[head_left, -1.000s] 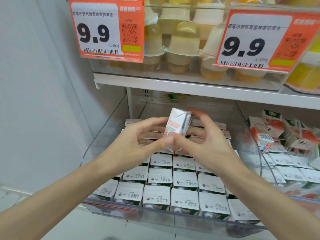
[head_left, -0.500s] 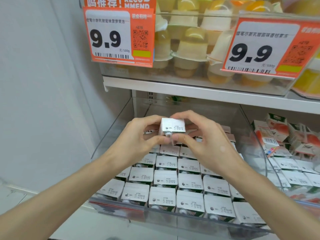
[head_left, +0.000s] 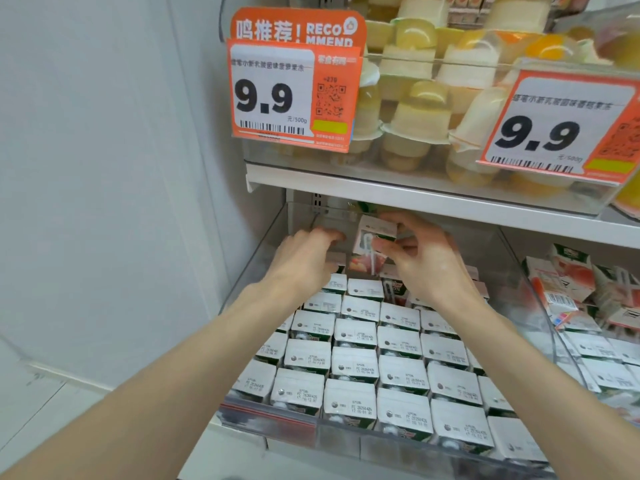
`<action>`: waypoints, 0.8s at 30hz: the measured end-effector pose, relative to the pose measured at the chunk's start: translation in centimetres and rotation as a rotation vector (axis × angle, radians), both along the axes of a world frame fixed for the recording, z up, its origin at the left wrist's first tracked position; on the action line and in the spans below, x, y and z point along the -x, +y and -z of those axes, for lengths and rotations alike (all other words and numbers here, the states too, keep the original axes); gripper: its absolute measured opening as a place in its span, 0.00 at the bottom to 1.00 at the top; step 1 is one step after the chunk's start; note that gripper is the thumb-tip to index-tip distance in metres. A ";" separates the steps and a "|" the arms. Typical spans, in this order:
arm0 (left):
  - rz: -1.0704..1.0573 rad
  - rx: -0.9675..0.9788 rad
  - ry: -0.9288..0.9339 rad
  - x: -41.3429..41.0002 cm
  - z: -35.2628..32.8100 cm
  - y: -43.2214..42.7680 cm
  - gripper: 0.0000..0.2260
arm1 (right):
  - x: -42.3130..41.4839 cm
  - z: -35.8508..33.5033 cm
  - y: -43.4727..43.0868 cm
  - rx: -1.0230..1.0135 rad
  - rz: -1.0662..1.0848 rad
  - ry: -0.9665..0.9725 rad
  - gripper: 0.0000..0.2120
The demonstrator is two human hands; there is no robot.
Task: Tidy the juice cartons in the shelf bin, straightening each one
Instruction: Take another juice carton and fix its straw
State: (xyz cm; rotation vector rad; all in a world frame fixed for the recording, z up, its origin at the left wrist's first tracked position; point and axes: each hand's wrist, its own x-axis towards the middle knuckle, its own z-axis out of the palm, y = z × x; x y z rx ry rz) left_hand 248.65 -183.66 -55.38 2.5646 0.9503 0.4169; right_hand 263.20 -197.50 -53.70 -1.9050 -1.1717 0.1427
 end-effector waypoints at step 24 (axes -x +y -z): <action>0.010 -0.033 -0.360 4.9 -3.4 -2.2 0.12 | 1.5 0.2 -1.1 0.322 -0.166 -0.150 0.23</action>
